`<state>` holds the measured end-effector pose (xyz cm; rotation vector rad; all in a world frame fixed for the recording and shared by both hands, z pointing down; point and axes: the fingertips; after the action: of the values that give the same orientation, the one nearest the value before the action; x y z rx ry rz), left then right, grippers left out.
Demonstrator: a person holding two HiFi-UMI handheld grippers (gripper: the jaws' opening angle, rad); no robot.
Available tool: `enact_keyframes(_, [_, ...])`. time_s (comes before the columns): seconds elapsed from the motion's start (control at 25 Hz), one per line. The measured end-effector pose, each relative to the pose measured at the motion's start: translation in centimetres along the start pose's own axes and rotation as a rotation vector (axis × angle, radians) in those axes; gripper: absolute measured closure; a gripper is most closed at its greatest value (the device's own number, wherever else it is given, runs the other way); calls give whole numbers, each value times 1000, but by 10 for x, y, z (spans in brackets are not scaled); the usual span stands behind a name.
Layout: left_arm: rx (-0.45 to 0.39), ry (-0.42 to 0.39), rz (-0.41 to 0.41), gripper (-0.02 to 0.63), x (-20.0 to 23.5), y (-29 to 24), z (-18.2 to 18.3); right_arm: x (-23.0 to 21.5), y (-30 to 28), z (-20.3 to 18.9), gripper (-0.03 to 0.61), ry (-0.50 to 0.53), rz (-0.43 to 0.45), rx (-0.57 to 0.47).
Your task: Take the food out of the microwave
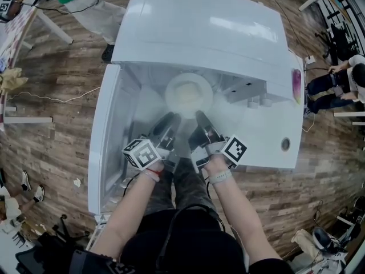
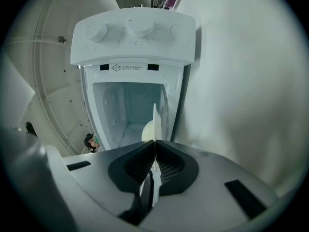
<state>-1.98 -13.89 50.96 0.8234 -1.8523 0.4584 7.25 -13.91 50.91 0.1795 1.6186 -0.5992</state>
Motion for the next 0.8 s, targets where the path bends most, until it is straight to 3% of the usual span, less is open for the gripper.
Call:
enact_keyframes(0.12, [-27, 99, 10, 471, 8, -4, 3, 0, 1, -1, 554, 3, 4, 5])
enact_keyframes(0.32, [-33, 167, 20, 471, 14, -9, 5, 0, 2, -2, 554, 27, 0, 13])
enact_keyframes(0.48, [9, 107, 46, 477, 12, -15, 1, 3, 1, -2, 554, 101, -21, 15])
enact_keyframes(0.56, [21, 66, 60, 523, 9, -17, 2, 4, 1, -2, 554, 137, -38, 14])
enact_keyframes(0.8, [22, 52, 68, 525, 3, -17, 1, 5, 1, -1, 549, 210, -79, 10])
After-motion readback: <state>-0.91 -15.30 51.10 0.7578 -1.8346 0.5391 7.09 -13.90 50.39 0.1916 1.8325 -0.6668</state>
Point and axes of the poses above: the fingertips, and each gripper's own axes: y backward along the fingers, x to its left, z out of its top, and after that the axes turned 7 degrees about -z, right-handed
